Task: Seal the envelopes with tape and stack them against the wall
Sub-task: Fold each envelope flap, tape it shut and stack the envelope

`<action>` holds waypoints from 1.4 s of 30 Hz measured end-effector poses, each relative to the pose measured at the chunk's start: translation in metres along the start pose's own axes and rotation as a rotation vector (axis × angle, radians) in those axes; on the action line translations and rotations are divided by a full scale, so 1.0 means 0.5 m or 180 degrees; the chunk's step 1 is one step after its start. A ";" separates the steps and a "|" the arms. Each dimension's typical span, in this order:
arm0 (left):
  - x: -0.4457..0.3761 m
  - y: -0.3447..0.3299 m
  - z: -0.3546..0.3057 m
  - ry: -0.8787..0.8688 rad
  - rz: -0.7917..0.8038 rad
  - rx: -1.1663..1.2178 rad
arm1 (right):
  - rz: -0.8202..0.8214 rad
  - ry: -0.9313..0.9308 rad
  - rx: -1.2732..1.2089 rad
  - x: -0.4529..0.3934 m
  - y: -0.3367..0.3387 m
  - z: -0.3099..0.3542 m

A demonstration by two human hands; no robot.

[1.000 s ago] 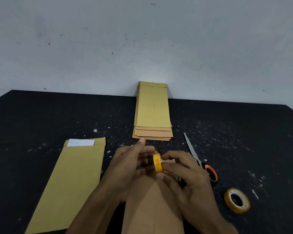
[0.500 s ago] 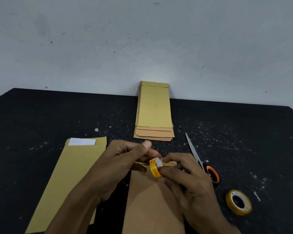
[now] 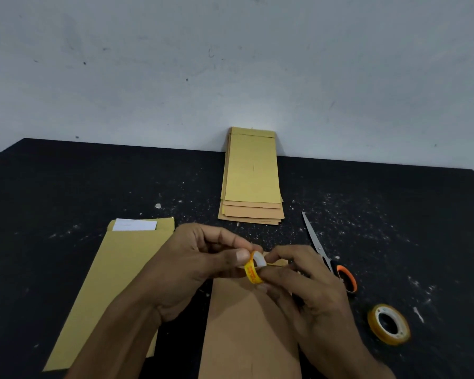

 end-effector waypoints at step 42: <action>0.015 0.005 -0.062 -0.0728 -0.0932 -0.0864 | 0.0133 -0.0916 -0.0969 -0.010 -0.022 0.006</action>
Point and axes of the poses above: each hand's wrist, its own x-axis away from the middle knuckle, its own y-axis out of the back of the hand, z = x × y, the point moved 9 cm from there along -x, towards the middle knuckle, and after that the axes turned 2 degrees about z, right-handed, at the moved point
